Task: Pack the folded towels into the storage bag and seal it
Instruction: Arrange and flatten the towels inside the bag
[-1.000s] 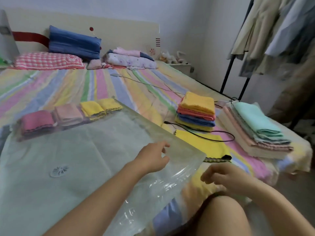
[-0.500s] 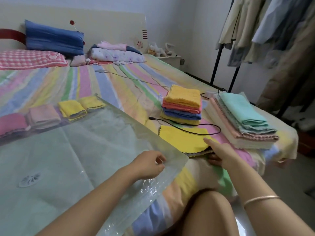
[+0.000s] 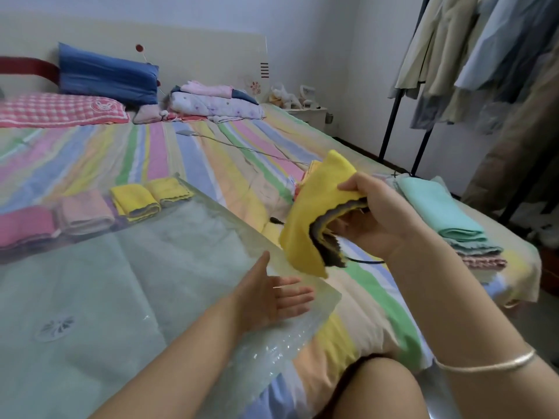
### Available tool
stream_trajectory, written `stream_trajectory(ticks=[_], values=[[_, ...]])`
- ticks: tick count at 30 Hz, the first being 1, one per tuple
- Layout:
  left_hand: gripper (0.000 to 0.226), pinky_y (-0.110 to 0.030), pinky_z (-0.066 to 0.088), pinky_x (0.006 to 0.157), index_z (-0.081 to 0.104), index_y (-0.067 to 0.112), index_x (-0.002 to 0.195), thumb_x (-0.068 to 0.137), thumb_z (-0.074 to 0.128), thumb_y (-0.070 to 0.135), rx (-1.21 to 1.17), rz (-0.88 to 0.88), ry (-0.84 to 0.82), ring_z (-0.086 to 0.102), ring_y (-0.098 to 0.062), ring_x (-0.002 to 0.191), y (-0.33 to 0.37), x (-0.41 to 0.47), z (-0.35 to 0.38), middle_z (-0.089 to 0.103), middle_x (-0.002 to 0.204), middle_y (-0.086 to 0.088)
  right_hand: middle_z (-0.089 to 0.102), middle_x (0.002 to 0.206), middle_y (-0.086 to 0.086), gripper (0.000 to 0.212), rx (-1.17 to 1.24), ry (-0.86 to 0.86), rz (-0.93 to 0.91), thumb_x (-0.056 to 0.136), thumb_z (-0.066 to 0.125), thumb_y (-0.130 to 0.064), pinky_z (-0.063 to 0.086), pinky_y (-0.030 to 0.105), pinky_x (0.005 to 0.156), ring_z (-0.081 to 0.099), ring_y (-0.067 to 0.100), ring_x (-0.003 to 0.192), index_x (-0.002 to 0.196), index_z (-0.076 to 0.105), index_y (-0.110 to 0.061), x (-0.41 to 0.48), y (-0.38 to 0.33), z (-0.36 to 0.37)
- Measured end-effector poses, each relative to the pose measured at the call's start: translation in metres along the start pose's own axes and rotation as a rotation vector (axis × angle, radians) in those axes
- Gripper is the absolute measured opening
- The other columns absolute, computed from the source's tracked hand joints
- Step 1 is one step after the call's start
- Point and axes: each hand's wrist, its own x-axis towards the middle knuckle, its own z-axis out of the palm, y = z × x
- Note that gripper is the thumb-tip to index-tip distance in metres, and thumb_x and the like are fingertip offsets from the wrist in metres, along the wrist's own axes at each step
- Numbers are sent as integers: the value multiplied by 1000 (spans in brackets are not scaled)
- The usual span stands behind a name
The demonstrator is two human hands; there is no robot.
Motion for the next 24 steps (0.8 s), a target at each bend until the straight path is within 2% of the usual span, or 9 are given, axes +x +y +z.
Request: stream_trajectory(ticks=[4, 7, 8, 10, 13, 17, 20, 22, 24], values=[[81, -58, 41, 104, 40, 1, 140, 90, 37, 65, -238, 180, -163, 56, -44, 119, 5, -23, -24, 56, 131, -29, 54, 56, 7, 13, 84, -142, 13, 87, 49, -8, 51, 25, 49, 56, 20, 45, 73, 49, -8, -8, 3, 36], [90, -55, 25, 114, 44, 6, 142, 86, 33, 76, -448, 350, -303, 45, -43, 132, 19, -60, -70, 46, 143, -26, 55, 60, 6, 6, -26, -93, 86, 85, 53, -9, 52, 25, 51, 57, 19, 50, 79, 52, -10, 4, 35, 43], [97, -54, 32, 111, 45, 6, 142, 82, 31, 81, -477, 372, -248, 49, -43, 128, 22, -73, -86, 48, 140, -27, 54, 63, 5, 6, -109, -59, 123, 84, 54, -9, 52, 25, 51, 56, 19, 53, 79, 53, -12, 10, 51, 42], [94, -49, 54, 89, 54, 6, 133, 81, 29, 81, -350, 366, 11, 66, -38, 105, 24, -93, -114, 63, 123, -25, 52, 68, 5, 7, -381, -22, 200, 83, 56, -9, 52, 24, 51, 54, 17, 58, 80, 54, -15, 20, 86, 36], [63, -43, 52, 85, 58, 4, 129, 92, 43, 53, -108, 203, 187, 72, -32, 89, 15, -114, -130, 69, 114, -21, 58, 79, 6, 16, -837, -94, 266, 86, 53, -14, 56, 28, 63, 58, 17, 66, 99, 62, -15, 23, 132, 33], [39, -43, 49, 84, 53, -1, 131, 101, 41, 20, 12, 185, 334, 66, -31, 96, 8, -127, -127, 69, 108, -19, 65, 96, -3, 46, -1276, -114, -117, 82, 55, -28, 51, 32, 74, 61, 20, 87, 127, 55, -36, 13, 168, 55], [45, -46, 47, 96, 59, 3, 126, 101, 38, 34, 61, 211, 323, 61, -33, 112, 10, -136, -120, 66, 120, -21, 62, 97, -6, 55, -1696, -183, -551, 84, 50, -38, 43, 32, 70, 52, 19, 97, 138, 41, -44, -15, 179, 85], [54, -41, 51, 90, 66, 12, 120, 97, 38, 52, 127, 204, 310, 63, -29, 111, 11, -139, -120, 69, 118, -14, 60, 90, -8, 55, -1715, -265, -770, 82, 50, -38, 35, 31, 61, 48, 18, 92, 136, 43, -40, -32, 189, 101], [62, -36, 54, 80, 67, 15, 118, 92, 38, 64, 146, 196, 331, 66, -26, 107, 10, -142, -121, 71, 115, -11, 57, 73, -8, 51, -1681, -312, -883, 73, 49, -39, 33, 29, 53, 49, 18, 76, 122, 59, -32, -41, 200, 108]])
